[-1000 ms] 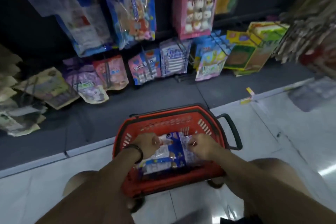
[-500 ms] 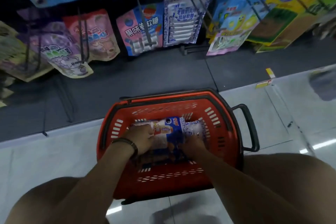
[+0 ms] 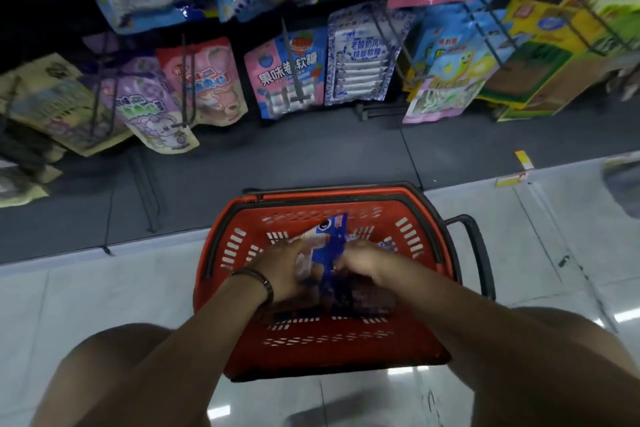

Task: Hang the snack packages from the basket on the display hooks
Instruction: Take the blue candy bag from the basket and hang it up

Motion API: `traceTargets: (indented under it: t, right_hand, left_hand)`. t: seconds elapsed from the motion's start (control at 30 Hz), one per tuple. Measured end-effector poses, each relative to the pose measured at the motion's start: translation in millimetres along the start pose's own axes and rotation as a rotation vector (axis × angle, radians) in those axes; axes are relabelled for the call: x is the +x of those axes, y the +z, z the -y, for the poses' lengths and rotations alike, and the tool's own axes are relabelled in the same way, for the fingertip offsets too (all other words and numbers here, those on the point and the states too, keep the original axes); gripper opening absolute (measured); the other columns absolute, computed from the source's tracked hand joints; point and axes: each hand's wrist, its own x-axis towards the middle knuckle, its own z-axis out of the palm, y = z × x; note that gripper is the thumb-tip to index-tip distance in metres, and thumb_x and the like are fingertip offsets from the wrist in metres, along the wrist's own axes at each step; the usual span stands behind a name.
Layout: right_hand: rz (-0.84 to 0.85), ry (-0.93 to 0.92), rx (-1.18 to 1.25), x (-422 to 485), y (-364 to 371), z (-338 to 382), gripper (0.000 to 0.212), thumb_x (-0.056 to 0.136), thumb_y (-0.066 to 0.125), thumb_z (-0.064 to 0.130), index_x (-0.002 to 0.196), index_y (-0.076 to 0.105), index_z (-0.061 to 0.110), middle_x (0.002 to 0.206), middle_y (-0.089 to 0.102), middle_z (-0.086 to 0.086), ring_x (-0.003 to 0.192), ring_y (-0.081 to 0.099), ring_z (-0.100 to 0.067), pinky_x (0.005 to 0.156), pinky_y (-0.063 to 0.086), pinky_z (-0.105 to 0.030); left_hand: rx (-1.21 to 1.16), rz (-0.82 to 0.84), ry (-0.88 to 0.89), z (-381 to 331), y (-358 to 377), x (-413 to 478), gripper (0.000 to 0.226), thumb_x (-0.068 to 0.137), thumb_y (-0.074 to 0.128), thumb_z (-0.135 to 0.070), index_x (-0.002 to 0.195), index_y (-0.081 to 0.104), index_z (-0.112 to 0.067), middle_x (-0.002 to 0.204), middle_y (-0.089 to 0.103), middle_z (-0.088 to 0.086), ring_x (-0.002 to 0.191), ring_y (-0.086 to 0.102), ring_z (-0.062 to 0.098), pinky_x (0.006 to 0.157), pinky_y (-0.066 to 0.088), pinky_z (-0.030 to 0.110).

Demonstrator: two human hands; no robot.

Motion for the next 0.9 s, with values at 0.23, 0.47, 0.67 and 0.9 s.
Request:
traceTargets:
  t: [0.23, 0.47, 0.67, 0.9]
  right_hand:
    - [0.108, -0.136, 0.425, -46, -2, 16, 0.028, 0.097, 0.056, 0.011, 0.122, 0.068, 0.006, 0.109, 0.080, -0.022, 0.099, 0.079, -0.040, 0.084, 0.065, -0.046]
    - [-0.008, -0.641, 0.342, -78, -24, 30, 0.035, 0.106, 0.061, 0.038, 0.084, 0.072, 0.013, 0.087, 0.079, -0.008, 0.082, 0.078, -0.021, 0.069, 0.055, -0.032]
    - [-0.454, -0.747, 0.270, -71, -57, 30, 0.059, 0.083, 0.077, 0.065, 0.125, 0.060, 0.028, 0.114, 0.063, 0.012, 0.105, 0.064, -0.007, 0.088, 0.054, -0.030]
    - [-0.271, -0.915, 0.495, -88, -58, 41, 0.038, 0.095, 0.071, 0.045, 0.090, 0.069, 0.007, 0.067, 0.062, 0.000, 0.065, 0.060, -0.017, 0.067, 0.051, -0.039]
  left_hand:
    - [-0.210, -0.317, 0.020, -7, 47, -35, 0.078, 0.076, 0.078, -0.057, 0.144, 0.040, -0.050, 0.140, 0.057, -0.010, 0.129, 0.056, 0.013, 0.106, 0.052, 0.036]
    - [-0.729, -0.677, -0.103, -25, 44, -52, 0.017, 0.104, 0.063, -0.021, 0.118, 0.071, -0.024, 0.106, 0.079, -0.013, 0.101, 0.072, -0.001, 0.096, 0.058, 0.033]
    - [-1.149, -0.549, -0.052, -42, -11, -76, 0.019, 0.103, 0.059, -0.008, 0.115, 0.071, -0.016, 0.109, 0.081, -0.003, 0.100, 0.078, 0.015, 0.075, 0.062, 0.029]
    - [-1.245, -0.502, 0.010, -53, -69, -79, 0.046, 0.092, 0.069, -0.040, 0.125, 0.070, -0.009, 0.121, 0.076, 0.016, 0.112, 0.073, 0.038, 0.100, 0.056, 0.057]
